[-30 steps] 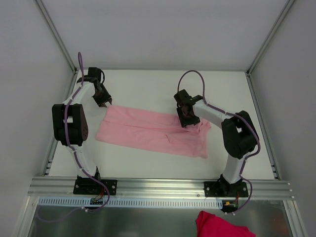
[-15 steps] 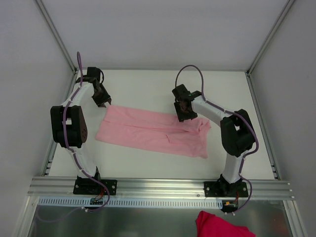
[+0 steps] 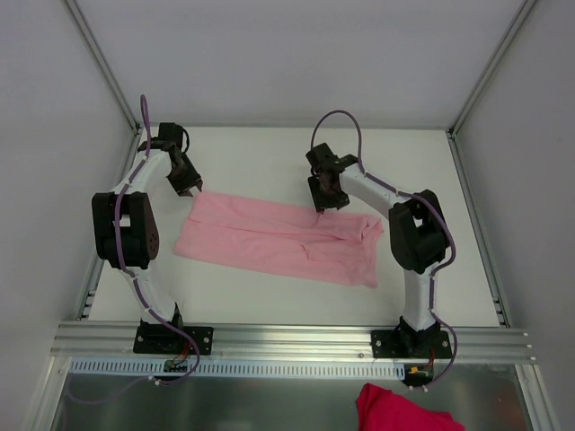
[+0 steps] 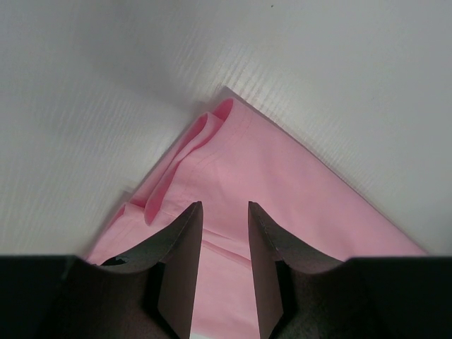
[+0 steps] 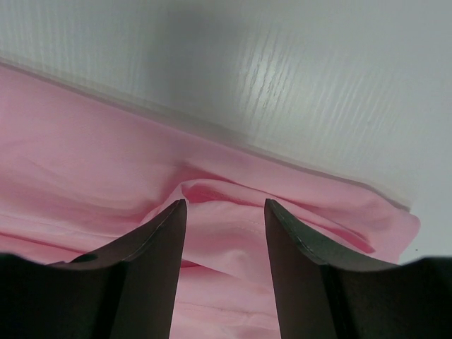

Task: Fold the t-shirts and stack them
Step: Fold the other side of the tshirt into a rectangle

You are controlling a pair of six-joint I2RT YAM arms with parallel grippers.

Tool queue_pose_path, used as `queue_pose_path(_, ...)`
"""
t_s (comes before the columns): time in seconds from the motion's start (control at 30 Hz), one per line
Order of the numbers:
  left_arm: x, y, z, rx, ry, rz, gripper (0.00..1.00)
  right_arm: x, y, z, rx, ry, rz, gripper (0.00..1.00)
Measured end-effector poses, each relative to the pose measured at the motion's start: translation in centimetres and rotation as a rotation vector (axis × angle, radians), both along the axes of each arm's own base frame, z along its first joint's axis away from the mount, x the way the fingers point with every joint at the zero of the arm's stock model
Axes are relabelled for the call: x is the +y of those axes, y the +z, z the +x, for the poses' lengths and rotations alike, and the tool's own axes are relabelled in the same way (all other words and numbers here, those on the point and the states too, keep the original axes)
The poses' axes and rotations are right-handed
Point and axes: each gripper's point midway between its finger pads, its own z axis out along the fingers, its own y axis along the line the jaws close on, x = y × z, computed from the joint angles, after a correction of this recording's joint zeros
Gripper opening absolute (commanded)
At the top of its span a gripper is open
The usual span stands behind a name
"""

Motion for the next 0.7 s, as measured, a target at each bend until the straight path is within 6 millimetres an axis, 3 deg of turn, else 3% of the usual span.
queue_pose_path(0.53,0.0,0.0,-0.1,0.002,-0.004,0.003,0.33,-1.1,-3.9,-3.4,0.137,0.012,-0.027,0.49)
queue_pose_path(0.57,0.0,-0.1,-0.1,0.002,-0.005,0.004,0.33,-1.2,-4.2,-3.7,0.146,0.013,-0.028,0.45)
queue_pose_path(0.63,0.0,-0.1,-0.1,0.002,-0.005,0.004,0.32,-1.2,-4.4,-4.0,0.159,0.019,-0.028,0.22)
queue_pose_path(0.67,0.0,-0.1,-0.1,0.002,-0.005,0.004,0.32,-1.2,-4.5,-4.1,0.162,0.019,-0.025,0.06)
queue_pose_path(0.7,0.1,-0.1,-0.1,0.002,-0.005,0.004,0.32,-1.1,-4.5,-4.1,0.163,0.021,-0.022,0.02)
